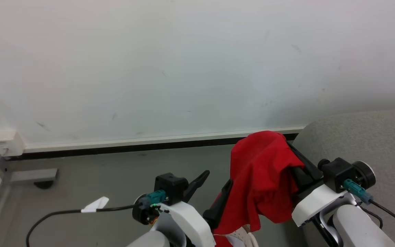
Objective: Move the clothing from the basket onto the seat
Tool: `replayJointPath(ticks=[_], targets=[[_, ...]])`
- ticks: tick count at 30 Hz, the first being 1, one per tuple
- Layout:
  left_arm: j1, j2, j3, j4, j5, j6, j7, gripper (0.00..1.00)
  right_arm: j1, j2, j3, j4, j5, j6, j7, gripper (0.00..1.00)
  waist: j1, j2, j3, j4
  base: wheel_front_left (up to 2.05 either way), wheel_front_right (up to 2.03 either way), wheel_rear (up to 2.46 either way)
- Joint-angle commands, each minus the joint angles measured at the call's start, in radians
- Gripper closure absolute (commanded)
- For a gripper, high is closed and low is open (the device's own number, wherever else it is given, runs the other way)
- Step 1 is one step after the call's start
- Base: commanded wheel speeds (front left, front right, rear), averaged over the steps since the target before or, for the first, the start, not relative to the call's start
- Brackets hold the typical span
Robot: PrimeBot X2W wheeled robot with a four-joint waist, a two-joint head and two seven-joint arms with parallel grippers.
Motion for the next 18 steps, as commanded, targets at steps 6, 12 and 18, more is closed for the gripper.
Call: replayJointPath(ticks=[6, 12, 18], targets=[[0.014, -0.010, 0.000, 0.008, 0.005, 0.000, -0.021, 0.00, 0.016, -0.051, -0.028, -0.061, -0.004, -0.002, 0.020, 1.00, 0.0000, 0.0000, 0.006, -0.126, 0.00, 0.00, 0.00], [0.008, -0.028, -0.005, 0.012, 0.002, -0.005, -0.034, 0.00, 0.036, -0.086, -0.047, -0.132, -0.007, -0.002, 0.056, 1.00, 0.0000, 0.0000, 0.016, -0.219, 0.00, 0.00, 0.00], [-0.008, -0.037, -0.008, 0.011, 0.003, -0.009, -0.045, 0.00, 0.058, -0.107, -0.079, -0.208, -0.010, -0.002, 0.091, 1.00, 0.0000, 0.0000, 0.032, -0.281, 0.00, 0.00, 0.00]])
